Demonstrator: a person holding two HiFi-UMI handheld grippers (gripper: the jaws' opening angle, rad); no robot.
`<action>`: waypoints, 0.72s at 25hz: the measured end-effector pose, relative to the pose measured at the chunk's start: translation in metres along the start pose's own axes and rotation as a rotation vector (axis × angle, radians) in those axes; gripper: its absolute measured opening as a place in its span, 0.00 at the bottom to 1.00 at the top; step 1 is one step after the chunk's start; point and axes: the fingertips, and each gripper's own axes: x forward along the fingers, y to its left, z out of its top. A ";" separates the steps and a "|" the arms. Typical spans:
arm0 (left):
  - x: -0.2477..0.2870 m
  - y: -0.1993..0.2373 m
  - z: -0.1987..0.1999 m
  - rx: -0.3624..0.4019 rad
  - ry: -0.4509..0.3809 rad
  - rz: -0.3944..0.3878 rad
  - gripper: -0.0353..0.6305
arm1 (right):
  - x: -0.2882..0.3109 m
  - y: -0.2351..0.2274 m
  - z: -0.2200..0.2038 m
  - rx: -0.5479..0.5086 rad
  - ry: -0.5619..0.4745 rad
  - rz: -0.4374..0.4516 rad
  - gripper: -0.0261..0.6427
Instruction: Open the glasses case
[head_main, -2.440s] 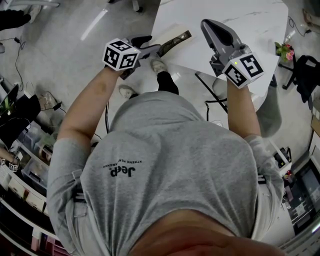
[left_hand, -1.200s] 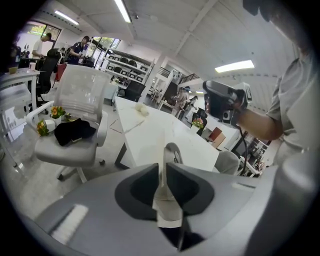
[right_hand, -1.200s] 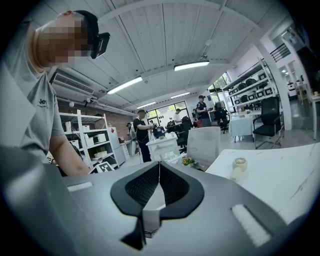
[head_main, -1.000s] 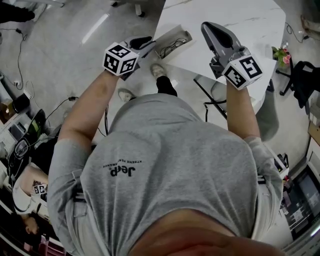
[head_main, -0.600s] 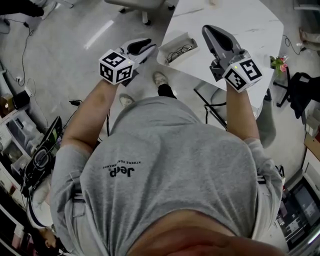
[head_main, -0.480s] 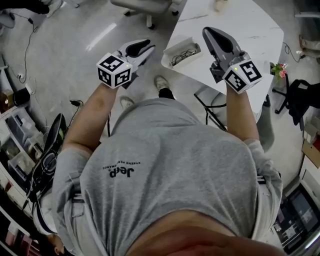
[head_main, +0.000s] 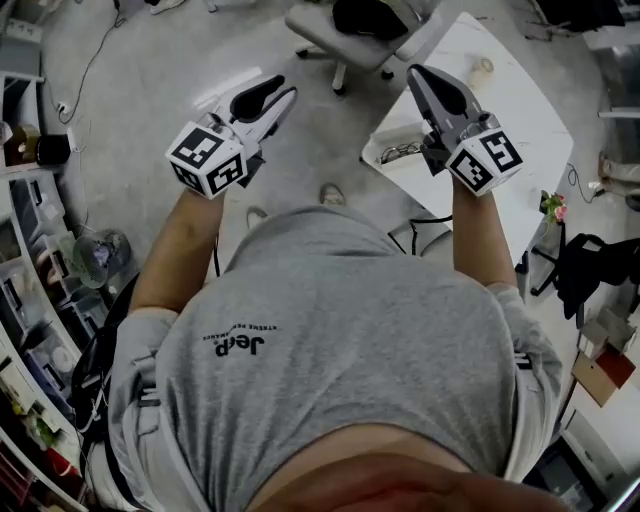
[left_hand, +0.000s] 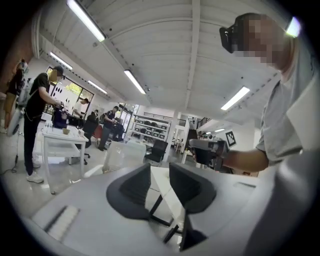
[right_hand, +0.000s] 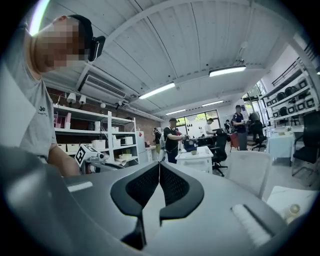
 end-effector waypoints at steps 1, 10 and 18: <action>-0.014 0.005 0.009 0.004 -0.021 0.023 0.23 | 0.009 0.008 0.005 -0.006 -0.003 0.019 0.05; -0.155 0.039 0.077 0.103 -0.173 0.292 0.23 | 0.099 0.098 0.046 -0.070 -0.030 0.244 0.05; -0.269 0.041 0.108 0.132 -0.274 0.504 0.16 | 0.160 0.179 0.070 -0.109 -0.050 0.445 0.05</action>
